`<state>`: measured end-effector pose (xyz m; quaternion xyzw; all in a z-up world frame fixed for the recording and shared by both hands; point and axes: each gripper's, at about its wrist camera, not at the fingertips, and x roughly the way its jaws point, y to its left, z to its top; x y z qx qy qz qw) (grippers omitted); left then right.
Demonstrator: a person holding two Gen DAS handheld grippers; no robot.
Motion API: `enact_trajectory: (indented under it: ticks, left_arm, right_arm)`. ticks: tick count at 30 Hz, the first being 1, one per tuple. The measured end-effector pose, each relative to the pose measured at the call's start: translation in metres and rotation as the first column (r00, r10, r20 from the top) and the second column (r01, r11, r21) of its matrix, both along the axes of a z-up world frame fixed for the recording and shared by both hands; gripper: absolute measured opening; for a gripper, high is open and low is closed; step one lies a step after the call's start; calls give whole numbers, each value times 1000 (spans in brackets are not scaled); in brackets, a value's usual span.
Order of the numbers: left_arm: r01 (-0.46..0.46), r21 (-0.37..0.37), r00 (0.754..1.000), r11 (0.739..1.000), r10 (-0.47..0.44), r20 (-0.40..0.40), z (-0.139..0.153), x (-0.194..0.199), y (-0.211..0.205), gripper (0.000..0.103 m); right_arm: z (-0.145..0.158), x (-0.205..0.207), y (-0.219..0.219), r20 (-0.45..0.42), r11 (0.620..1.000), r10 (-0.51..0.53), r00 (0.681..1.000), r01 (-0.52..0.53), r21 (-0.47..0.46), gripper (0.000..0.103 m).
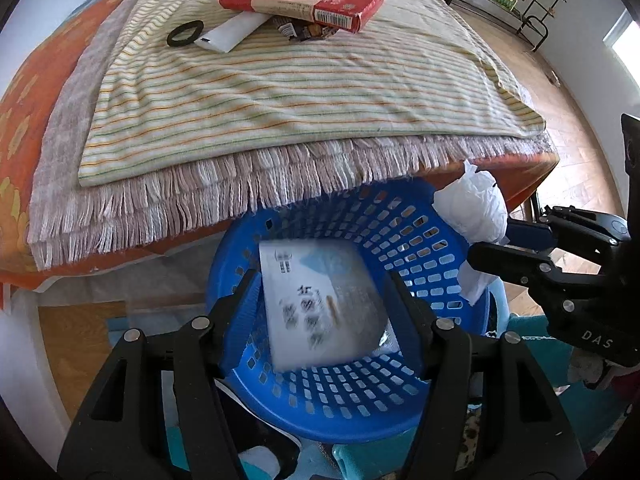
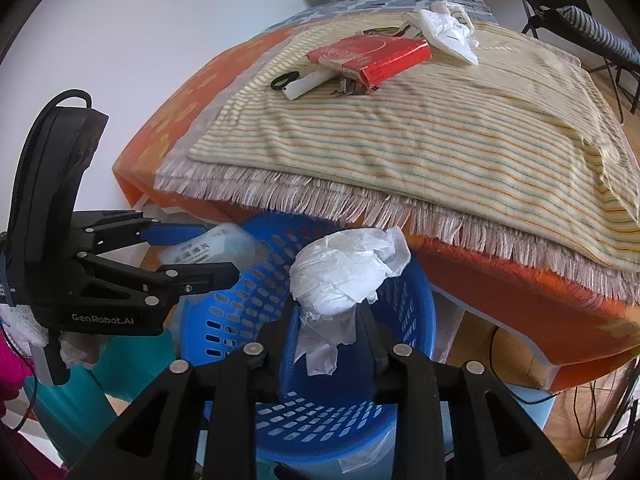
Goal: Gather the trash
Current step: 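Open both tools to drop tissue and wipes packet into the blue basket, then grasp the black hair tie with the left tool while the right tool approaches the red box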
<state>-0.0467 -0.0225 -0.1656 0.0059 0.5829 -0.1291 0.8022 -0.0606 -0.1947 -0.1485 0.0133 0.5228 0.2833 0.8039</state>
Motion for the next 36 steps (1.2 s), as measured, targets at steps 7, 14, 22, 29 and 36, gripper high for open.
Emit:
enact_trajectory:
  ticks: [7,14,22,29,36]
  left_arm:
    - [4,1,1000,1000,-4,-11,-4,0,0,73]
    - [5,8,1000,1000,-5,-2,-2,0,1,74]
    - [-25,2,1000,1000,25,15,7,7,9,74]
    - [-65,-17,996,998,66,57,27,23,21,74]
    - [-128,-44,987,991,132,91,46,47,42,74]
  right_arm:
    - [-2,2,-1,-2,1000,-20,1000,20,-8,56]
    - [1,4,-2,12,999,-41,999,41,-11,66]
    - [8,9,-4,29,998,-67,997,67,-6,84]
    - [21,21,-2,55,997,-75,996,74,14,86]
    - [45,42,-4,118,995,-93,989,89,37,91]
